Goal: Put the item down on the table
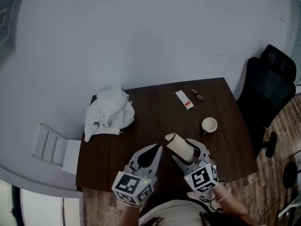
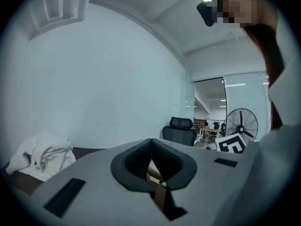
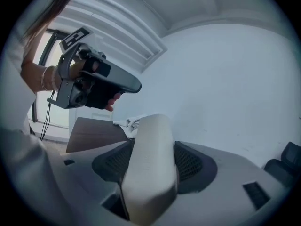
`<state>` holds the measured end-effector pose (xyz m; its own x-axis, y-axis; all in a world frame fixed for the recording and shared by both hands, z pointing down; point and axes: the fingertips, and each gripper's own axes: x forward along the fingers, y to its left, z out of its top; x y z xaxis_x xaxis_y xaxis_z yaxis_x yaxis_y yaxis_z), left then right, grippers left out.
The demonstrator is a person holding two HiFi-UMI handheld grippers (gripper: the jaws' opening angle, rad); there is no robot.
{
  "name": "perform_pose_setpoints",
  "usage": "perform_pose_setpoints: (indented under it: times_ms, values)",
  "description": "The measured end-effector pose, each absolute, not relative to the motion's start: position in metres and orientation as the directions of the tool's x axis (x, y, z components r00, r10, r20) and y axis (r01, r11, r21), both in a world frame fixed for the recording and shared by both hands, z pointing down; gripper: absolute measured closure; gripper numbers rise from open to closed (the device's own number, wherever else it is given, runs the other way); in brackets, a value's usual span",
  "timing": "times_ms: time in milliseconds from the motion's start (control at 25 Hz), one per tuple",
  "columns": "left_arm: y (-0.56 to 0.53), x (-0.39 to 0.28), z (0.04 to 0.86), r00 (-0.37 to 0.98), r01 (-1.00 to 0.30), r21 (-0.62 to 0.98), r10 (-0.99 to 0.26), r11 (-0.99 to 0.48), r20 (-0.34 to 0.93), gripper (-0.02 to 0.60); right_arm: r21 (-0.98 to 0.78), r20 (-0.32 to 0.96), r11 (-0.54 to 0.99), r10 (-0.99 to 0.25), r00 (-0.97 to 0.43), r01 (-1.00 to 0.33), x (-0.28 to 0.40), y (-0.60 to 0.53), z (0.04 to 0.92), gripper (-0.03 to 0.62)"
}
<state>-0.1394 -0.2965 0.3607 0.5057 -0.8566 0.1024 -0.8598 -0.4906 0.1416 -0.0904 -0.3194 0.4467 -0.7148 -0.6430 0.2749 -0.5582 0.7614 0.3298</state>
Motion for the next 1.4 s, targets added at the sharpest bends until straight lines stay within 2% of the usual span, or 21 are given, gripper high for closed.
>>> perform_pose_setpoints:
  times_ms: [800,1400]
  values:
    - [-0.335,-0.204,0.382,0.477,-0.874,0.178,-0.869,-0.453,0.132,0.563,0.180,0.586,0.888,-0.442,-0.679,-0.423,-0.125,-0.324,0.593,0.301]
    - [-0.363,-0.224,0.390,0.448,-0.886,0.199,-0.883,-0.418,0.141,0.563,0.210,0.699,0.908,-0.399,-0.594,-0.363,-0.121,-0.359,0.651,0.299]
